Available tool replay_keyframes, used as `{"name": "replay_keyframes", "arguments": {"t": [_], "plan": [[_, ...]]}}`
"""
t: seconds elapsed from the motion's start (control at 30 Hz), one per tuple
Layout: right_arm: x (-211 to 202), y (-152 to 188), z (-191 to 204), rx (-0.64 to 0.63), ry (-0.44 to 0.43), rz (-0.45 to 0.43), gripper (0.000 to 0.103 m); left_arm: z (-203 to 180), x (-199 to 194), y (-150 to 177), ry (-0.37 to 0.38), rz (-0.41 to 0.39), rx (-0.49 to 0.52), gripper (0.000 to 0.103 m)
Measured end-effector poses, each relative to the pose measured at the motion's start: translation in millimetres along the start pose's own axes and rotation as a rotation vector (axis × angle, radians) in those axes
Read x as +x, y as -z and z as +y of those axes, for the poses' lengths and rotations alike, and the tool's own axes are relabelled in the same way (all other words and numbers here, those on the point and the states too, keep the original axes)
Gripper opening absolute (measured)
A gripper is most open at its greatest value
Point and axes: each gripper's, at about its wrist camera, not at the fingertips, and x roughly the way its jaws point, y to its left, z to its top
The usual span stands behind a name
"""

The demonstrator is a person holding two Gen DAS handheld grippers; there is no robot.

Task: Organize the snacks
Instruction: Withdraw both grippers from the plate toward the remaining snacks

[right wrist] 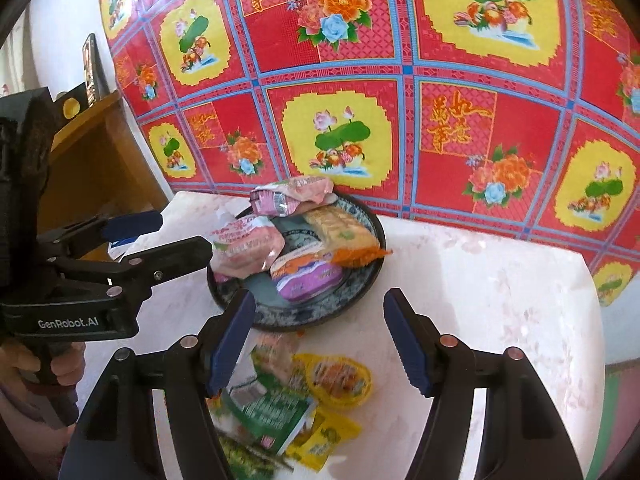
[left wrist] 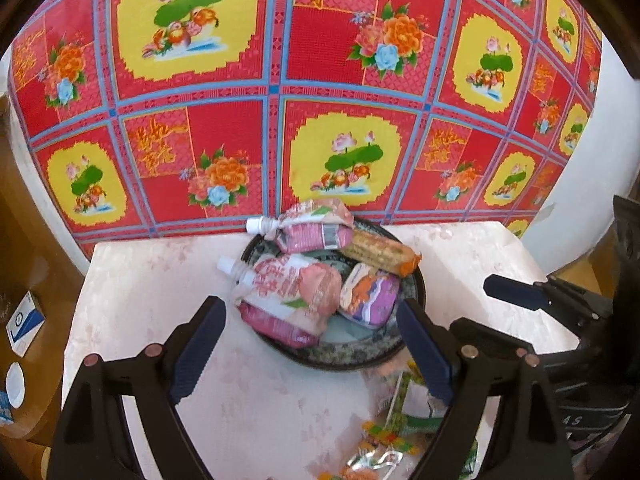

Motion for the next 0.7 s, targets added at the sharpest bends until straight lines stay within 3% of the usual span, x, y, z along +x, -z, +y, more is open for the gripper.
{"name": "replay_keyframes", "arguments": {"t": [0.7], "plan": [[-28.5,47.1,13.8,0.017,0.039,0.035,0.068,-13.9,-13.3,43.8,0.005,0.072,0.023,0.091]]}}
